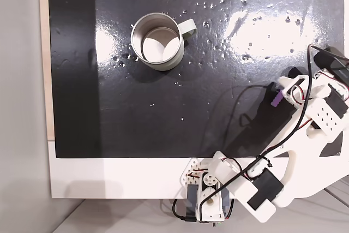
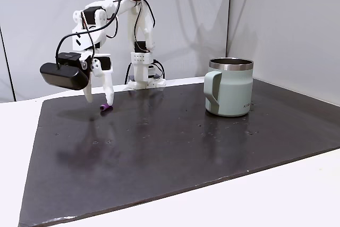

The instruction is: Grasp a pengrip and put it in the cup.

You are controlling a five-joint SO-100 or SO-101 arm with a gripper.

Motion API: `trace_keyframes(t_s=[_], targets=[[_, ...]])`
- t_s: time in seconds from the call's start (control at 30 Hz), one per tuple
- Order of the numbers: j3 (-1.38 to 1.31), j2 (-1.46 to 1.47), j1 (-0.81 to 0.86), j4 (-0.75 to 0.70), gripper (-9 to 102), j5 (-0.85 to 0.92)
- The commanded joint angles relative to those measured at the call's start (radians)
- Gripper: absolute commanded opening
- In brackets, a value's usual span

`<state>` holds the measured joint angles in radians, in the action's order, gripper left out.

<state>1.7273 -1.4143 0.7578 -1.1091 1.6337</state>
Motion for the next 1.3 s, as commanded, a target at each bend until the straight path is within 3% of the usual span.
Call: trace_keyframes(t_s=[0.0, 0.33, 0.83, 1.0, 1.27], targets=[[0.054, -0.052, -0.020, 0.072, 24, -0.015], [0.187, -0.109, -0.040, 0.160, 21, -0.014], [0.202, -0.107, -0.040, 0.195, 1, -0.020], [0.192, -0.106, -0.040, 0.198, 0, -0.052], [0.094, -0.173, -0.094, 0.052, 0, -0.152]])
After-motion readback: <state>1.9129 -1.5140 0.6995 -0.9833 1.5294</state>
